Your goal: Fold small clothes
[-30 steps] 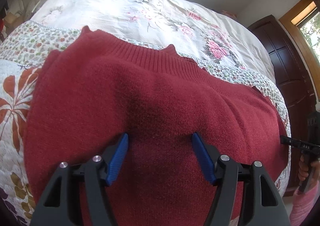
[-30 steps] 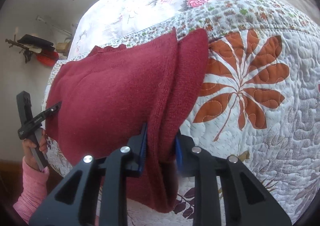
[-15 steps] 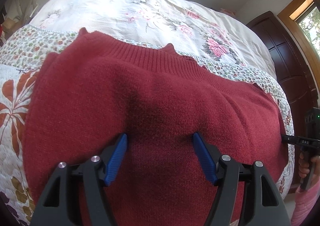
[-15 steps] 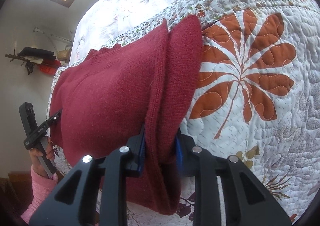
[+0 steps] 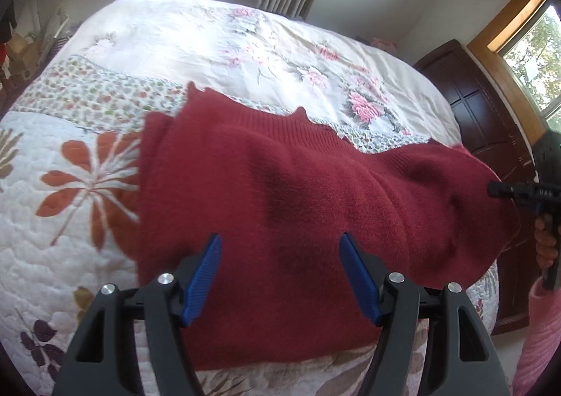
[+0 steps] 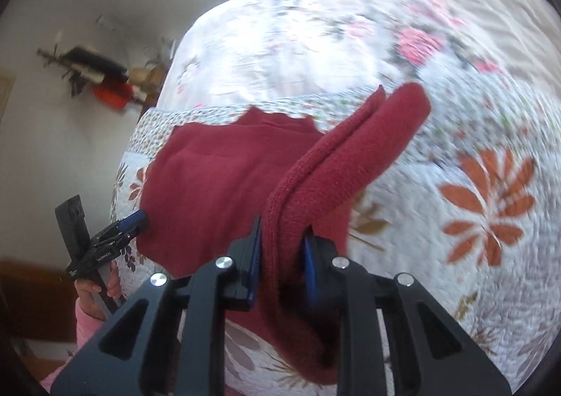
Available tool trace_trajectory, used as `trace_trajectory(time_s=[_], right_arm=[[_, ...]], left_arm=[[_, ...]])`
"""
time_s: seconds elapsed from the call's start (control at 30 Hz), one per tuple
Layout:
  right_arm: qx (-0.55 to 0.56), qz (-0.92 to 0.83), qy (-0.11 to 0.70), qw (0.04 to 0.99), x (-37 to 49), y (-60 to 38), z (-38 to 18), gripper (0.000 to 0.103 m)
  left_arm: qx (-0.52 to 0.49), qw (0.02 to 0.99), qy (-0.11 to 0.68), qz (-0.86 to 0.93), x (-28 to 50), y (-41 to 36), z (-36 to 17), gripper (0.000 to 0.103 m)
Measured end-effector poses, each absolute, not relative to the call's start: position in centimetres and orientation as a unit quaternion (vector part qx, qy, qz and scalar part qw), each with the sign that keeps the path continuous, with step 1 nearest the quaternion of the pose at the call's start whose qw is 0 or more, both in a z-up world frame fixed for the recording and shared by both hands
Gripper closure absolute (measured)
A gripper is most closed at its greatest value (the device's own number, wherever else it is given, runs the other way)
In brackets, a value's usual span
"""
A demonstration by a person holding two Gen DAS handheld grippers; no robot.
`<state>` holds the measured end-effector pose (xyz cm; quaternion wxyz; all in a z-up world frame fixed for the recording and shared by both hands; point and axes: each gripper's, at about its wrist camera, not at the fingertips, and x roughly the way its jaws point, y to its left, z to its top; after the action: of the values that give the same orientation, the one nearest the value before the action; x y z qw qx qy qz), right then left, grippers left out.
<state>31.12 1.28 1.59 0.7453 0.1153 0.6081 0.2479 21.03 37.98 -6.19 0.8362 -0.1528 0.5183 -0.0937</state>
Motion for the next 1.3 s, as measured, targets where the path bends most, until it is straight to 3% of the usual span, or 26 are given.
trace_trajectory(time_s=[0.23,0.37,0.43,0.5,0.57,0.73,0.87,1.3], right_arm=[[0.045,0.305,0.621,0.721,32.1,13.3,0.8,0.085],[0.03,0.316,0.638,0.702,31.8,17.7,-1.5,0.093],[0.016,0.312,0.645,0.698,31.6,18.6,-2.4,0.091],[0.026,0.319,0.653,0.687,31.3,18.7,-2.9,0.081],[0.048,0.332,0.65,0.682,30.9,18.0,-2.2,0.068],[0.085,0.359,0.602,0.708,30.1,14.1,3.1,0.059],[0.055,0.287,0.594,0.75,30.3,9.3,3.7,0.056],[0.111,0.182,0.651,0.728,27.8,-1.7,-5.3,0.057]], left_arm=[[-0.157,0.841,0.511,-0.081,19.0,41.7,-5.2,0.03],[-0.157,0.841,0.512,-0.077,18.1,42.9,-5.3,0.03],[-0.163,0.84,0.511,-0.079,17.9,43.1,-5.3,0.03],[-0.168,0.84,0.509,-0.085,17.7,43.1,-5.2,0.029],[-0.174,0.839,0.508,-0.092,17.7,42.8,-4.9,0.029],[-0.192,0.831,0.508,-0.122,19.3,41.1,-4.6,0.028],[-0.224,0.809,0.517,-0.171,21.7,38.2,-4.6,0.024],[-0.342,0.71,0.579,-0.209,28.5,31.4,-10.0,0.024]])
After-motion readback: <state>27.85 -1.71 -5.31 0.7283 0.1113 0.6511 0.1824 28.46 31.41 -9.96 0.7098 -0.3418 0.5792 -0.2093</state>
